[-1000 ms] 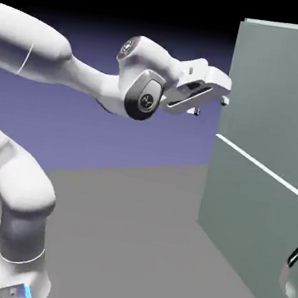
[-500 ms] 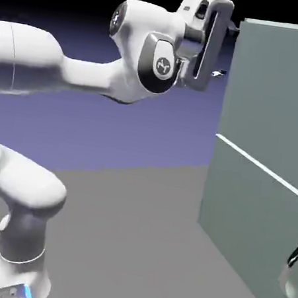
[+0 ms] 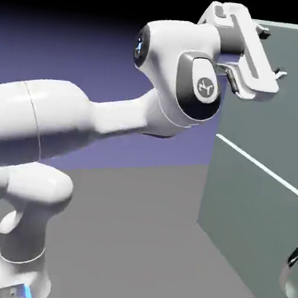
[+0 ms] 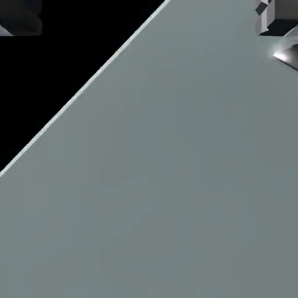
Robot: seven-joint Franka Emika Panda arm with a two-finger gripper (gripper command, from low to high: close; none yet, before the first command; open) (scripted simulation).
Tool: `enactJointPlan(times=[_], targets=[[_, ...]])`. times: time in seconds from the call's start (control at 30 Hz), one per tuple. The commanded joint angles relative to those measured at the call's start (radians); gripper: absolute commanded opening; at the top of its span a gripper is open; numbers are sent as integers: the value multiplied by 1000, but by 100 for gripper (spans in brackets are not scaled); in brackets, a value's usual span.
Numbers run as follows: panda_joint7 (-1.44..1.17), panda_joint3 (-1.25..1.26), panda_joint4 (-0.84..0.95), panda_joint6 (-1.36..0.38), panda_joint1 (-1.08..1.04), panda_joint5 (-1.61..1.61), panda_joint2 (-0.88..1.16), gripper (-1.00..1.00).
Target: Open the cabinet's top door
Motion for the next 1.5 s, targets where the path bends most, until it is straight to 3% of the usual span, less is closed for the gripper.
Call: enactJointPlan(times=[0.0, 0.37, 0.57, 0.6, 0.63, 1.03, 1.47], targets=[[-44, -24, 15, 0, 22, -35, -13, 0], [-506, -283, 170, -4, 253, -412, -155, 0], [-511, -317, 312, -28, 415, -443, -162, 0], [-511, -317, 312, -28, 415, -443, -162, -100], [-511, -317, 312, -28, 415, -443, -162, -100], [-146, -98, -99, -369, 84, -782, -294, -100], [67, 230, -567, -748, -306, -699, -374, -100]])
